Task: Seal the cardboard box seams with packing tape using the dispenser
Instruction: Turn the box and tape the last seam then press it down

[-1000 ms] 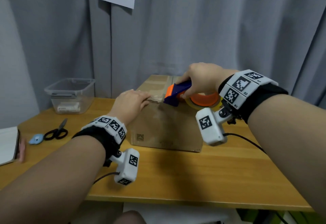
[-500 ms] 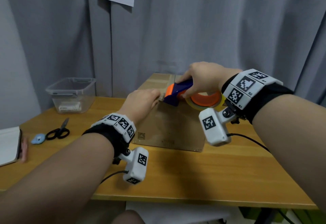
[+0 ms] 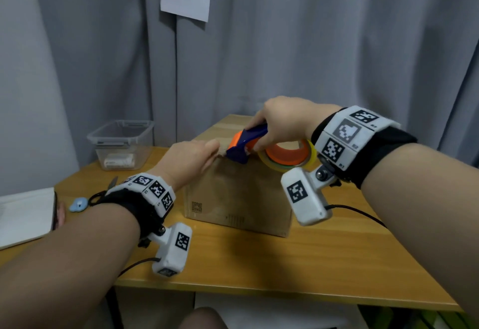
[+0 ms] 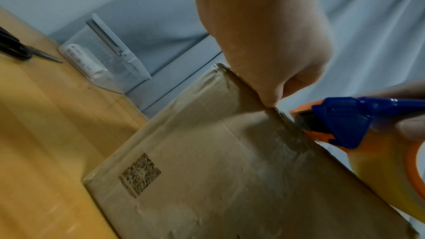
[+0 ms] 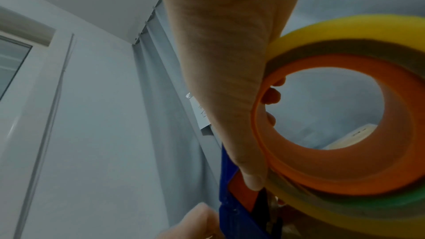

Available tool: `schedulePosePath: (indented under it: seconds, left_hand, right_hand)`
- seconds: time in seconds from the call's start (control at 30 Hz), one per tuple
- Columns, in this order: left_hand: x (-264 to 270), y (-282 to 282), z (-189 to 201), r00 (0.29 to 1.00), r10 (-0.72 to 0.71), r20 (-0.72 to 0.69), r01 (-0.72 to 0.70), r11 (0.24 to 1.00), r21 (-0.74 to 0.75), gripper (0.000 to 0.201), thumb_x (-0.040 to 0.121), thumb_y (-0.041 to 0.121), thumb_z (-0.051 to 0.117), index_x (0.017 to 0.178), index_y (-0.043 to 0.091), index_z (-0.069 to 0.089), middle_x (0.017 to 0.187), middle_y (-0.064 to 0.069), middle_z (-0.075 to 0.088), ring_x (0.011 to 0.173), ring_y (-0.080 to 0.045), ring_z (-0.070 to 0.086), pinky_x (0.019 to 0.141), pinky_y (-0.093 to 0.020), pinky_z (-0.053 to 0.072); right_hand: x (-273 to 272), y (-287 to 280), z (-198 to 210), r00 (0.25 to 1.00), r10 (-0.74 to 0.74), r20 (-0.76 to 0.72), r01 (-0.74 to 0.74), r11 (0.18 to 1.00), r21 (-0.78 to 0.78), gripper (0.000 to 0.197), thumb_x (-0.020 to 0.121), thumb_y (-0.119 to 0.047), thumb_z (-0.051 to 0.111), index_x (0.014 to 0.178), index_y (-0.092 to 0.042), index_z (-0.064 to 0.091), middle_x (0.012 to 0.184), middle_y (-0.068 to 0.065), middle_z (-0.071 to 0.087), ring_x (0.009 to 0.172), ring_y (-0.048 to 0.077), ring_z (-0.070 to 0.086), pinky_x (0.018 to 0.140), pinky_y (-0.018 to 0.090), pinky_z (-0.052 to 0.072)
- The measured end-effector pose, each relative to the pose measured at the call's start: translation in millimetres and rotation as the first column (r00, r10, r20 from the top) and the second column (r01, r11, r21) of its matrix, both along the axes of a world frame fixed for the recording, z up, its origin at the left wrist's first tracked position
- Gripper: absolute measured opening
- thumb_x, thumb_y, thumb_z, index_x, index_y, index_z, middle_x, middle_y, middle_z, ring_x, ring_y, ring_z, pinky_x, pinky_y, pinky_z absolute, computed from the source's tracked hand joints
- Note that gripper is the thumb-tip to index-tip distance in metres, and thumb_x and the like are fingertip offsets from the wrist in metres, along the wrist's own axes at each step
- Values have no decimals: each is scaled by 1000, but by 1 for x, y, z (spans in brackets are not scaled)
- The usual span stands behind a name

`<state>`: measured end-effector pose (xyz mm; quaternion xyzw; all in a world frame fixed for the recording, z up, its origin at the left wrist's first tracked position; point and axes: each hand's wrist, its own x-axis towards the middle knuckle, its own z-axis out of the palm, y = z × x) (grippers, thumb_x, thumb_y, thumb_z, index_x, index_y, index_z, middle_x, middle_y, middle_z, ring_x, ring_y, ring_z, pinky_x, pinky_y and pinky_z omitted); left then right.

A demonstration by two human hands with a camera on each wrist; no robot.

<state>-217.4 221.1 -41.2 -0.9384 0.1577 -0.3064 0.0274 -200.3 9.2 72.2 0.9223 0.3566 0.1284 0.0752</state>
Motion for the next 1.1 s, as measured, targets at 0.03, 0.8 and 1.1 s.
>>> schedulePosePath:
  seconds: [0.03,0.8,1.1]
  left_hand:
    - [-1,0,-2,1000,12,-9,-13,998,-53,18,94,30,46,101,14,51,90,-5,64,79,-29,62,61,-36,48]
    - [-1,-27,3,972,175,-158,-187,980,-61,38,92,38,48,128,25,52,115,-4,61,101,-25,60,79,-35,50]
    - [5,-78,-2,977,-52,-208,25,991,-131,43,89,21,55,132,20,50,133,-1,55,123,-19,49,103,-37,41]
  right_hand:
    - [-2,5,0,1000,6,3,-5,1000,-21,48,77,-52,69,123,-37,61,87,-15,57,79,11,52,66,29,44]
    - [-2,-74,-17,998,-61,-9,61,997,54,58,78,-49,70,132,-40,52,79,-21,37,80,7,43,74,24,34]
    - [-3,-77,-23,998,-62,-10,63,991,122,59,78,-47,71,133,-40,51,80,-21,36,78,6,42,69,22,34]
